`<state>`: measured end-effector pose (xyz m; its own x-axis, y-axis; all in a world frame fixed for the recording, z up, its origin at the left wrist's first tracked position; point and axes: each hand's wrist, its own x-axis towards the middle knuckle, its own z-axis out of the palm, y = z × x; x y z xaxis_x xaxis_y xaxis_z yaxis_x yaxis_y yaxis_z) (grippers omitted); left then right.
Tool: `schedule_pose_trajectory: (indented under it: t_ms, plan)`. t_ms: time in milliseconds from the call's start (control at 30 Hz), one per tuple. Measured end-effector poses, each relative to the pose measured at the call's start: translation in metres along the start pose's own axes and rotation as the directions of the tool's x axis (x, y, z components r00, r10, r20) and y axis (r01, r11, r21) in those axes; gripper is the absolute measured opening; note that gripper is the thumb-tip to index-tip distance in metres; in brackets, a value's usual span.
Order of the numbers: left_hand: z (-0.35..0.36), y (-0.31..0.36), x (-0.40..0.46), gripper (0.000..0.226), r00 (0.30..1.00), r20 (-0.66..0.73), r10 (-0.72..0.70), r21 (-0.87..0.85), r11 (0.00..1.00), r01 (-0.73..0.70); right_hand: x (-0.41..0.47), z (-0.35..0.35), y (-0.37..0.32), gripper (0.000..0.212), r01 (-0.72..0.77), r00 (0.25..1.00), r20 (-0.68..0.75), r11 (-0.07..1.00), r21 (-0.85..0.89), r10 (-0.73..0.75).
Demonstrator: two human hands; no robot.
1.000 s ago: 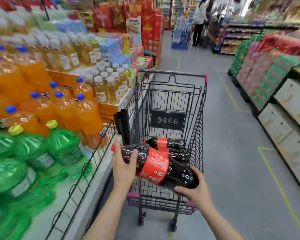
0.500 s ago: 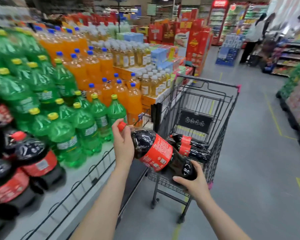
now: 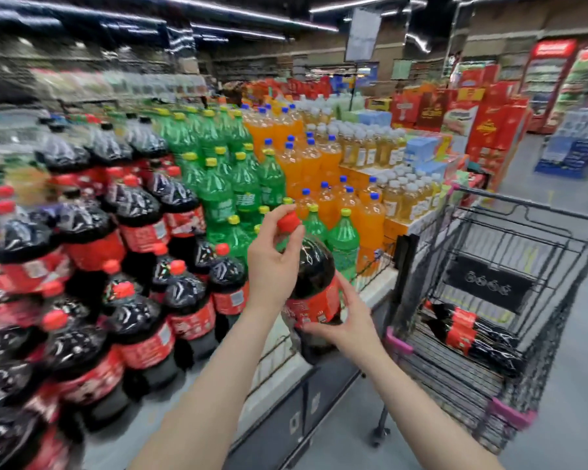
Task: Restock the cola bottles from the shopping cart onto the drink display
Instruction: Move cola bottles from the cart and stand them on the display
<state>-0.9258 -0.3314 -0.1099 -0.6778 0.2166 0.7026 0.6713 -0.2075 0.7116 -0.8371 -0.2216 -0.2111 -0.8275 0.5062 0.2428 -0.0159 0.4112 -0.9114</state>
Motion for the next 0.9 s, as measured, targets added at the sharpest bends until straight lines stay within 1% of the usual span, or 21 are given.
schedule_pose_trajectory:
  t_ms: [67, 100, 233, 333, 467, 533, 600, 700, 767, 833, 900]
  plan:
    - [-0.033, -0.002, 0.008, 0.029, 0.999, 0.038, 0.015, 0.069, 0.997, -0.018, 0.011, 0.031, -0.027, 0.1, 0.044, 0.995, 0.086, 0.998, 0.038, -0.047]
    - [-0.05, -0.004, 0.011, 0.03, 0.999, 0.051, 0.015, 0.099, 0.995, -0.019, 0.014, 0.047, -0.035, 0.1, 0.055, 0.992, 0.109, 0.998, 0.027, -0.058]
    - [-0.119, -0.021, 0.017, 0.03, 0.996, 0.086, -0.008, 0.152, 0.988, -0.005, 0.016, 0.116, -0.05, 0.101, 0.056, 0.985, 0.161, 0.998, 0.037, -0.061]
    - [-0.17, -0.034, 0.015, 0.037, 0.992, 0.108, -0.067, 0.174, 0.984, 0.047, 0.011, 0.165, -0.056, 0.103, 0.061, 0.973, 0.22, 0.997, 0.05, -0.07]
    - [-0.23, -0.043, 0.005, 0.036, 0.979, 0.12, -0.167, 0.225, 0.965, 0.137, 0.006, 0.219, -0.061, 0.107, 0.058, 0.945, 0.319, 0.997, 0.047, -0.07]
    - [-0.256, -0.049, -0.002, 0.034, 0.968, 0.116, -0.223, 0.263, 0.946, 0.187, 0.003, 0.24, -0.062, 0.109, 0.046, 0.918, 0.394, 0.999, 0.025, -0.052]
    - [-0.278, -0.056, -0.012, 0.033, 0.957, 0.102, -0.272, 0.296, 0.927, 0.232, 0.0, 0.259, -0.063, 0.107, 0.048, 0.887, 0.46, 0.999, 0.008, -0.046]
    - [-0.298, -0.062, -0.03, 0.04, 0.943, 0.08, -0.322, 0.342, 0.898, 0.278, -0.007, 0.279, -0.062, 0.096, 0.071, 0.841, 0.536, 0.997, 0.023, -0.072]
    - [-0.307, -0.066, -0.041, 0.035, 0.937, 0.052, -0.345, 0.375, 0.877, 0.302, -0.01, 0.289, -0.058, 0.092, 0.074, 0.812, 0.58, 0.997, 0.005, -0.063]
    - [-0.315, -0.071, -0.053, 0.032, 0.927, 0.029, -0.374, 0.421, 0.846, 0.328, -0.015, 0.297, -0.054, 0.092, 0.073, 0.792, 0.61, 0.997, -0.03, -0.039]
    - [-0.32, -0.077, -0.062, 0.035, 0.912, 0.028, -0.408, 0.466, 0.813, 0.349, -0.02, 0.304, -0.044, 0.094, 0.065, 0.776, 0.631, 0.997, -0.041, -0.025]
